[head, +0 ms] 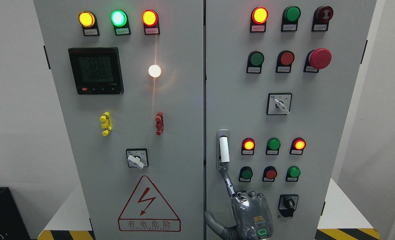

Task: Release door handle

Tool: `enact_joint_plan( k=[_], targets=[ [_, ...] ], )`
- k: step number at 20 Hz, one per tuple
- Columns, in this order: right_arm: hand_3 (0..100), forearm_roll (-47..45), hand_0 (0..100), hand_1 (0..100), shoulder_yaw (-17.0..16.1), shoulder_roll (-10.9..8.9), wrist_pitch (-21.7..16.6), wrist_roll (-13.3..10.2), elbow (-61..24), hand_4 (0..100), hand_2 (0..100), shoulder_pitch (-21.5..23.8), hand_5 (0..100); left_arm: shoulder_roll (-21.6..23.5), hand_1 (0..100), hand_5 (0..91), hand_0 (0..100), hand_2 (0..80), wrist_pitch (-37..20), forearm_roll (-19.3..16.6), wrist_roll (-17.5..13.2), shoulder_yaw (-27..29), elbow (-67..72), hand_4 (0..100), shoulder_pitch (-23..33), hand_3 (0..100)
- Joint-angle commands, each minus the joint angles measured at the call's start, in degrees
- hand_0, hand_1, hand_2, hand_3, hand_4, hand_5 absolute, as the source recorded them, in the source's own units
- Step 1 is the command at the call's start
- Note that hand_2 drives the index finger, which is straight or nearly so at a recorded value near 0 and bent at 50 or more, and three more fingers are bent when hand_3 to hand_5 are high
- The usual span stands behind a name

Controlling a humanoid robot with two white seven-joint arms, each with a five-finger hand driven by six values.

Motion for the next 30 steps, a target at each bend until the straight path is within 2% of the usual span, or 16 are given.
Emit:
enact_joint_plan(
  k=[1,12,17,30],
  targets=[
    [100,-0.34,20,28,-0.06,-0.28,-0.05,-0.04,0.04,100,5,-0.14,100,0.0,56,0.0,12,0.0,0.01,0.07,-0.02,0.0,1.67,0,-1.49,0],
    [100,-0.25,20,28,-0.14,-0.37,-0.14,-0.04,-1.89,100,6,-0.32,100,0.0,56,0.0,12,0.0,0.01,-0.02,-0.02,0.0,1.67,0,-1.49,0],
    [100,-0.34,20,28,-0.14,-0.37,-0.23,-0.3,-2.59,100,12,-0.41,100,0.0,56,0.0,12,0.0,0.01,0.07,-0.02,0.0,1.67,0,-1.58,0],
    [100,-0.34,20,28,-0.14,-0.45,-0.32,-0.39,-3.56,100,12,-0.58,100,0.0,56,0.0,12,0.0,0.01,0.07,-0.02,0.0,1.67,0,-1.49,0]
  ],
)
